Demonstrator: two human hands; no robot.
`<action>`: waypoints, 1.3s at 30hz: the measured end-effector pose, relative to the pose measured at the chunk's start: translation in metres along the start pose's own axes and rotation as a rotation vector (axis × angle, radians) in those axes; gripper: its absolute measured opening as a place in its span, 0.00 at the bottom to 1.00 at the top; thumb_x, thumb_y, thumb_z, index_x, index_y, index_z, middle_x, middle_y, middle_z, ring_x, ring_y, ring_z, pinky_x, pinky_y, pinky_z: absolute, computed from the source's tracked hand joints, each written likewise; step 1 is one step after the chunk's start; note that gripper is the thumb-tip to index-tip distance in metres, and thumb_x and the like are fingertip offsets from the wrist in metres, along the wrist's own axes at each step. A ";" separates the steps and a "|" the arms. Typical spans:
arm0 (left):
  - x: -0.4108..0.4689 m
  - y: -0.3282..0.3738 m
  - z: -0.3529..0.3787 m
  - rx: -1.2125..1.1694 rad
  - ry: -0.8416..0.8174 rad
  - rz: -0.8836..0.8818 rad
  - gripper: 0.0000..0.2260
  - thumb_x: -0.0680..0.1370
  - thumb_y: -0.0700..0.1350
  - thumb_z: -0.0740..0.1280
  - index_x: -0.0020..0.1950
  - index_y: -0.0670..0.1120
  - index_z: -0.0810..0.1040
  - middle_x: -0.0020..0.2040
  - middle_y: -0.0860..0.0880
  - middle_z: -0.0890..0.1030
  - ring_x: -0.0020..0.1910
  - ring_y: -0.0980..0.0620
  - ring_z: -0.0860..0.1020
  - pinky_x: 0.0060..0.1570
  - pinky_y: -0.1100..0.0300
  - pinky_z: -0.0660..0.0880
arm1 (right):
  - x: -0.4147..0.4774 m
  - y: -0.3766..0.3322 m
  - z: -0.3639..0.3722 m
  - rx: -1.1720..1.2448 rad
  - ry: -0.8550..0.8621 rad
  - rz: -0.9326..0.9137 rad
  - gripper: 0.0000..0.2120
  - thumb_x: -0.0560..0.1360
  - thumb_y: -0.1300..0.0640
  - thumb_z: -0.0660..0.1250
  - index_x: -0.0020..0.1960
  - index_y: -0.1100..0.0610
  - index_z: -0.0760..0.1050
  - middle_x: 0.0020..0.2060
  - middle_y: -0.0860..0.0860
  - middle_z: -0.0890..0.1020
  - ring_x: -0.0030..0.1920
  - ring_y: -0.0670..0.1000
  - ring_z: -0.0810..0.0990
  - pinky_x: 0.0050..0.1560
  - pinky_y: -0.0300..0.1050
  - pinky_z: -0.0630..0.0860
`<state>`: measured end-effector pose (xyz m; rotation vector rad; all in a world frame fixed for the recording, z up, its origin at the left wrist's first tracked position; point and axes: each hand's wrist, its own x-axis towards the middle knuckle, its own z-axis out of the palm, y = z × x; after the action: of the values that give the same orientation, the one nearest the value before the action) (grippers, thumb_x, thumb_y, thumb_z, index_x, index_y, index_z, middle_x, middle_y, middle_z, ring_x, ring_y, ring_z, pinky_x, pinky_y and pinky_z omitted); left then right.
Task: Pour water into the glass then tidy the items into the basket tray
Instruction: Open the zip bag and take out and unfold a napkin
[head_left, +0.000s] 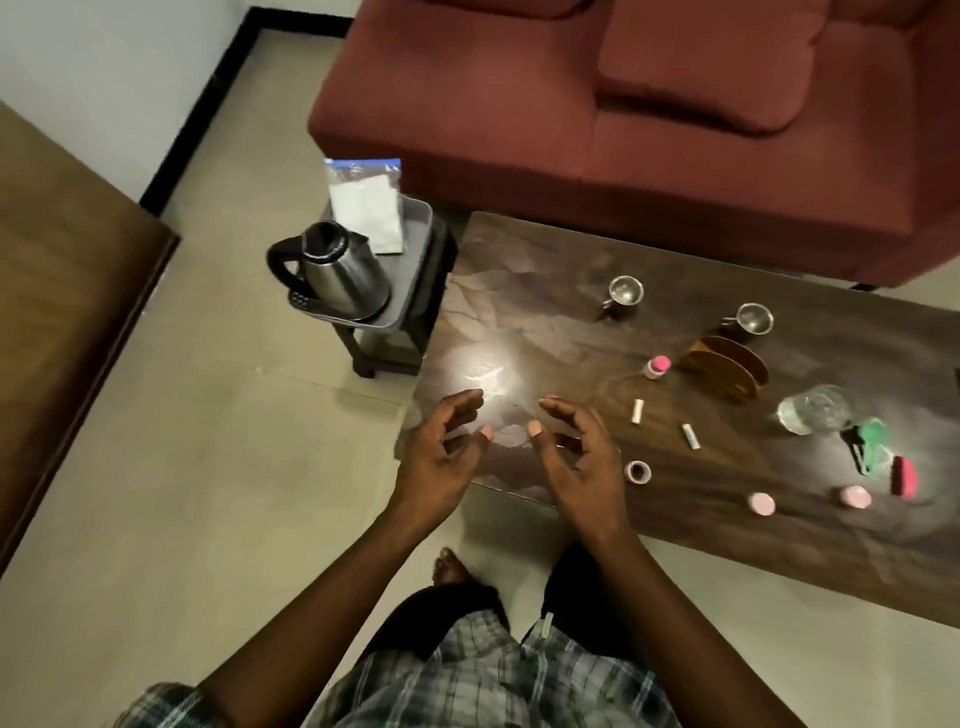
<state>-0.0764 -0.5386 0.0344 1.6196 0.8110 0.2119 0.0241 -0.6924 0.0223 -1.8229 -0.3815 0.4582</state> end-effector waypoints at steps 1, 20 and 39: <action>-0.001 0.000 -0.016 -0.004 0.013 0.004 0.18 0.81 0.44 0.72 0.70 0.55 0.77 0.65 0.58 0.82 0.65 0.62 0.79 0.64 0.63 0.78 | 0.000 -0.008 0.014 -0.003 -0.013 -0.009 0.14 0.82 0.54 0.73 0.66 0.50 0.81 0.63 0.39 0.81 0.66 0.43 0.81 0.63 0.43 0.81; 0.085 0.020 -0.172 0.005 0.242 0.023 0.15 0.81 0.42 0.72 0.68 0.51 0.80 0.60 0.57 0.84 0.61 0.62 0.81 0.57 0.66 0.80 | 0.107 -0.076 0.154 0.039 -0.250 -0.034 0.12 0.81 0.56 0.74 0.59 0.40 0.80 0.57 0.39 0.85 0.60 0.39 0.82 0.55 0.33 0.79; 0.312 0.040 -0.280 0.120 0.225 0.049 0.13 0.80 0.41 0.72 0.64 0.50 0.82 0.56 0.57 0.85 0.53 0.58 0.83 0.55 0.63 0.80 | 0.294 -0.085 0.243 -0.035 -0.140 0.076 0.11 0.81 0.54 0.74 0.63 0.50 0.82 0.55 0.43 0.85 0.57 0.40 0.83 0.57 0.42 0.82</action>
<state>0.0118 -0.1274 0.0425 1.7505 0.9713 0.3927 0.1581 -0.3259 0.0052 -1.8492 -0.4196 0.6375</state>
